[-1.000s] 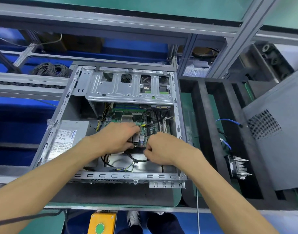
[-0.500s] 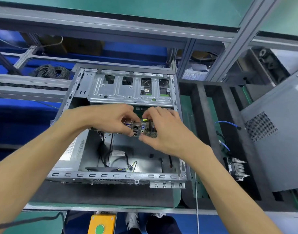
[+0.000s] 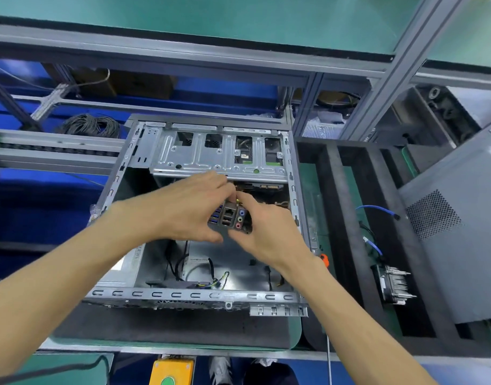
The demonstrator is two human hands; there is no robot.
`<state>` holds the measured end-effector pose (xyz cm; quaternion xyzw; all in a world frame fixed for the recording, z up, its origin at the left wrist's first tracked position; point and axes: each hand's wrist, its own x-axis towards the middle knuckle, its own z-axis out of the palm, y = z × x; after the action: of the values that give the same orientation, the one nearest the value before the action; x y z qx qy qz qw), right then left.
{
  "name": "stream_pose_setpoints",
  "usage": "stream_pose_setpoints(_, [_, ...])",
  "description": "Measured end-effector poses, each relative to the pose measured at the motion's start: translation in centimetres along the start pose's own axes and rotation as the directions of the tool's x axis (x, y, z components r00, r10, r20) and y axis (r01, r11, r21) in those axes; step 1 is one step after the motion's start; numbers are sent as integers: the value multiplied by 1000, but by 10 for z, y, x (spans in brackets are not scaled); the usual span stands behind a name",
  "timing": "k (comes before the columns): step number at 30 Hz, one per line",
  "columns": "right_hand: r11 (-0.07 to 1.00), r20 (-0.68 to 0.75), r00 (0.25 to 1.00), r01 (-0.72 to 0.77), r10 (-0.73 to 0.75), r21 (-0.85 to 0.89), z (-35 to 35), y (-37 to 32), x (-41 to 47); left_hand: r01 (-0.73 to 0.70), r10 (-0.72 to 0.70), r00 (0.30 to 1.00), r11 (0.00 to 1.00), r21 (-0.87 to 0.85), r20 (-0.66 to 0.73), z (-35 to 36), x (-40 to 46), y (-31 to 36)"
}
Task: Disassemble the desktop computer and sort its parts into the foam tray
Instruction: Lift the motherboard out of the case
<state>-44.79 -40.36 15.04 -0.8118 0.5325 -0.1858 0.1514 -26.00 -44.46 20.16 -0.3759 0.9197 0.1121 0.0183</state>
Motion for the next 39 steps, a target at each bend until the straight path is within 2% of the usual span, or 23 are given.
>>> stream_pose_setpoints(2, [1000, 11, 1000, 20, -20, -9, 0, 1, 0, -67, 80, 991, 990, 123, -105, 8, -7, 3])
stream_pose_setpoints(4, [999, 89, 995, 48, -49, 15, 0, 3, -2, -76, 101, 983, 983, 165, -154, 12, -15, 1])
stream_pose_setpoints(8, [997, 238, 971, 44, -29, -56, -4, 4, -2, -64, 99, 976, 982, 180, -195, 18, -27, -5])
stream_pose_setpoints(11, [992, 287, 956, 83, -53, -93, -7, 0, -4, -68, 112, 975, 974, 218, -192, 19, -33, -3])
stream_pose_setpoints(13, [997, 309, 948, 77, -73, 0, -12, -4, -7, -68, 116, 974, 969, 238, -194, 18, -39, -3])
stream_pose_setpoints(16, [967, 319, 946, -29, -54, 251, -23, -7, -12, -69, 116, 973, 971, 227, -198, 17, -46, -5])
stream_pose_setpoints(18, [893, 272, 961, -159, 43, 421, -30, -3, -12, -67, 114, 976, 968, 243, -186, 18, -49, -3])
stream_pose_setpoints(20, [815, 276, 937, -325, 212, 479, -37, 4, -14, -68, 120, 977, 959, 275, -176, 19, -51, -1])
stream_pose_setpoints(22, [872, 225, 939, -328, 259, 364, -39, 11, -17, -75, 132, 975, 951, 301, -177, 19, -52, 0])
stream_pose_setpoints(24, [946, 183, 961, -245, 208, 214, -36, 12, -19, -79, 142, 973, 945, 319, -180, 17, -52, 0])
stream_pose_setpoints(26, [974, 191, 965, -203, 181, 103, -31, 7, -19, -93, 160, 969, 941, 325, -188, 15, -51, 2])
stream_pose_setpoints(28, [973, 239, 947, -228, 212, 40, -29, 3, -16, -119, 194, 957, 941, 318, -216, 14, -48, 7])
stream_pose_setpoints(32, [950, 267, 919, -310, 290, 35, -33, -2, -10, -159, 242, 938, 938, 309, -250, 16, -42, 22])
stream_pose_setpoints(39, [905, 189, 894, -422, 405, 54, -46, 0, -10, -127, 180, 962, 960, 250, -203, 5, -51, 18])
